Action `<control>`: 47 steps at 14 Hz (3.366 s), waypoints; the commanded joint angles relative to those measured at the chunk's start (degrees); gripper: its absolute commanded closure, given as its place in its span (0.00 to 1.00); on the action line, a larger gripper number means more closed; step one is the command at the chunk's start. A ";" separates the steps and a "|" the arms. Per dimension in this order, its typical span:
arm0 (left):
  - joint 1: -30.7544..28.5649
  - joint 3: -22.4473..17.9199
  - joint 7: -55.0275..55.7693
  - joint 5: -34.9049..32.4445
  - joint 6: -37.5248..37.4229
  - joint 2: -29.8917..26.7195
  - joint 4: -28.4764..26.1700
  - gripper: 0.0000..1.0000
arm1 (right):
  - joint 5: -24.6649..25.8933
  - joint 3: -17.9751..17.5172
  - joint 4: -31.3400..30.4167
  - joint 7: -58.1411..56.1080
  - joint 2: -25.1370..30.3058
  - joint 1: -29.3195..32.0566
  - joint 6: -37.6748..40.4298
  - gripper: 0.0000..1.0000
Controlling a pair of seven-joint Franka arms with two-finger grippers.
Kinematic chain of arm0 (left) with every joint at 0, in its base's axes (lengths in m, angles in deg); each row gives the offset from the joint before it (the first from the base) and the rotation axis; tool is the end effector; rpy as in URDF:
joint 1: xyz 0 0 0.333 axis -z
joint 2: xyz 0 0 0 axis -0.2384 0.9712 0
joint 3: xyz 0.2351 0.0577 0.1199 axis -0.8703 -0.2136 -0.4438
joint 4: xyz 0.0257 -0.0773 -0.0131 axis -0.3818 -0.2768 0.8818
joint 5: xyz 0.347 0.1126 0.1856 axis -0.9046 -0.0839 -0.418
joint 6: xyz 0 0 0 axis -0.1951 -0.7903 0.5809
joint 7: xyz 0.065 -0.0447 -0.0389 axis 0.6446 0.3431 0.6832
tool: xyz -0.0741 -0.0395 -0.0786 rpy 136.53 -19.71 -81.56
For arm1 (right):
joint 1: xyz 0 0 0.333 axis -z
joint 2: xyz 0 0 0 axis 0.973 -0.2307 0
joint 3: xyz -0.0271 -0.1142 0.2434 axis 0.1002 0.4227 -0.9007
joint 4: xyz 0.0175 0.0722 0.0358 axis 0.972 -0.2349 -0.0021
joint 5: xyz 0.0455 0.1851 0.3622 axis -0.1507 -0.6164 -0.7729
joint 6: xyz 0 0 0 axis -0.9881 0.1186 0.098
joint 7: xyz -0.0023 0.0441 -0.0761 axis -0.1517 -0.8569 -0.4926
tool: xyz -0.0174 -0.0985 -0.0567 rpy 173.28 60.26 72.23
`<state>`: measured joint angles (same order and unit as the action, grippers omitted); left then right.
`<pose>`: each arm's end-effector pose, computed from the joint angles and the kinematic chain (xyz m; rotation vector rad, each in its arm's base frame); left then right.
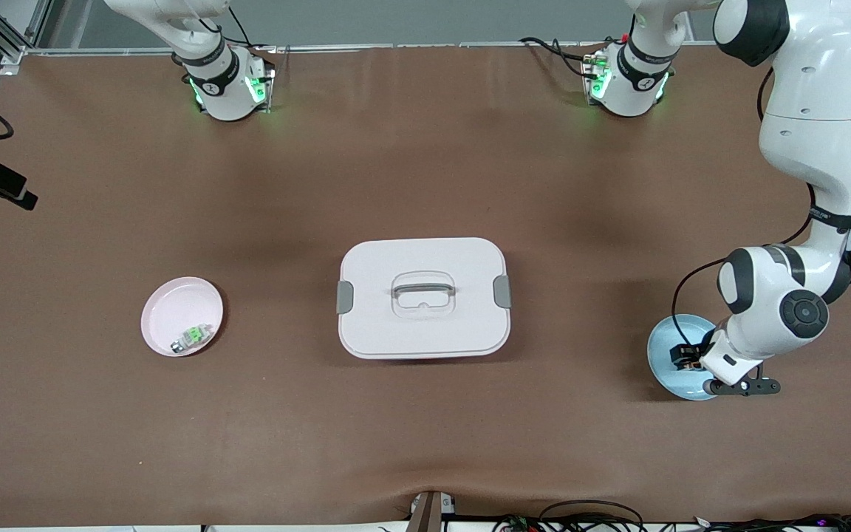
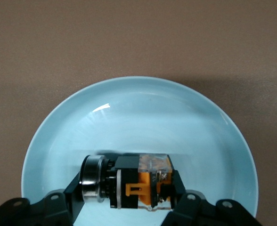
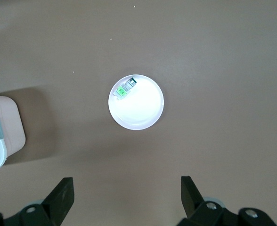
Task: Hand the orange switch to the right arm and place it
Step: 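Lower the left gripper and grasp the orange switch, then lift the orange switch with the left gripper and carry it over the box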
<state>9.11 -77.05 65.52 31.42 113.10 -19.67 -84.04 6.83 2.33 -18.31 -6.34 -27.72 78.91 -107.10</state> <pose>0.6797 0.0265 0.1308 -3.1138 0.0036 -0.0946 0.5719 -0.0441 0.6002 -3.1018 0.2349 -0.0114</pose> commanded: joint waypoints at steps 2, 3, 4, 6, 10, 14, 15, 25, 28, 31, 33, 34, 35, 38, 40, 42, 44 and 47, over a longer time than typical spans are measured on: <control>-0.07 0.11 -0.28 -0.97 0.03 0.05 1.61 1.00 | -0.51 -0.23 -0.58 0.53 1.18 0.30 -0.22 0.00; -0.24 0.11 -0.36 -1.05 0.03 -0.47 1.69 1.00 | -0.51 -0.23 -0.58 0.53 1.09 0.21 -0.22 0.00; -0.50 0.11 -0.45 -1.06 -0.06 -1.18 2.30 1.00 | -0.51 -0.23 -0.58 0.44 1.09 0.21 -0.13 0.00; -0.16 0.20 -0.02 -0.79 -1.37 -2.93 2.40 1.00 | -0.51 -0.23 -0.58 0.44 1.09 0.21 -0.22 0.00; 0.28 0.99 2.00 0.08 -6.28 -7.85 2.57 1.00 | -0.51 -0.23 -0.58 0.44 1.09 0.21 -0.22 0.00; 0.29 2.83 7.53 1.84 -14.71 -13.13 3.89 1.00 | -0.51 -0.23 -0.58 0.44 1.09 0.12 -0.22 0.00; 0.29 3.70 9.02 2.28 -17.00 -14.18 4.41 1.00 | -0.16 -0.23 -0.58 0.44 1.09 0.13 -0.22 0.00; 0.37 14.59 36.42 7.56 -30.38 -16.74 13.03 1.00 | 2.04 -0.32 -0.58 0.17 1.09 -0.84 -0.04 0.00; 0.46 18.99 47.51 7.47 -30.38 -16.83 13.38 1.00 | 2.31 -0.23 -0.58 -4.30 1.18 -0.84 -0.13 0.00; 0.98 22.33 56.56 7.21 -31.69 -17.26 15.32 1.00 | 2.31 -0.23 -0.58 -4.31 1.09 -0.75 -0.13 0.00; 2.65 22.96 62.80 7.38 -31.96 -18.14 15.84 1.00 | 2.22 -0.15 -0.40 -4.31 1.09 -0.67 -0.22 0.00; 3.88 22.96 66.22 7.38 -31.96 -18.58 15.85 1.00 | 2.22 -0.15 -0.40 -4.13 1.01 -0.58 -0.31 0.00; 5.37 22.96 69.65 7.38 -31.96 -18.67 15.85 1.00 | 2.04 -0.06 -0.49 -3.87 1.09 -0.49 -0.40 0.00; 9.41 22.87 81.94 7.30 -31.88 -18.67 16.89 1.00 | 2.21 0.03 0.12 -3.61 0.48 -0.31 -0.40 0.00; 11.09 23.05 88.29 7.38 -31.87 -18.67 17.52 1.00 | 2.31 -0.23 0.48 -3.61 0.30 -0.75 -0.05 0.00; 14.24 23.05 94.35 7.38 -31.61 -18.59 17.60 1.00 | 2.31 -0.23 0.57 -3.70 0.22 -0.67 -0.40 0.00; 16.71 23.13 100.25 7.47 -31.35 -18.50 17.69 1.00 | 1.26 -0.15 0.48 -4.13 -1.01 -0.66 -0.14 0.00; 19.70 23.22 107.28 7.56 -31.26 -18.59 18.30 1.00 | 0.99 -0.50 -0.13 -4.57 -0.93 -1.63 1.71 0.00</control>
<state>27.38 -53.63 169.32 38.26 82.40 -37.88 -67.03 8.23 2.09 -18.34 -10.22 -28.60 77.97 -106.57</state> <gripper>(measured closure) 0.273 0.000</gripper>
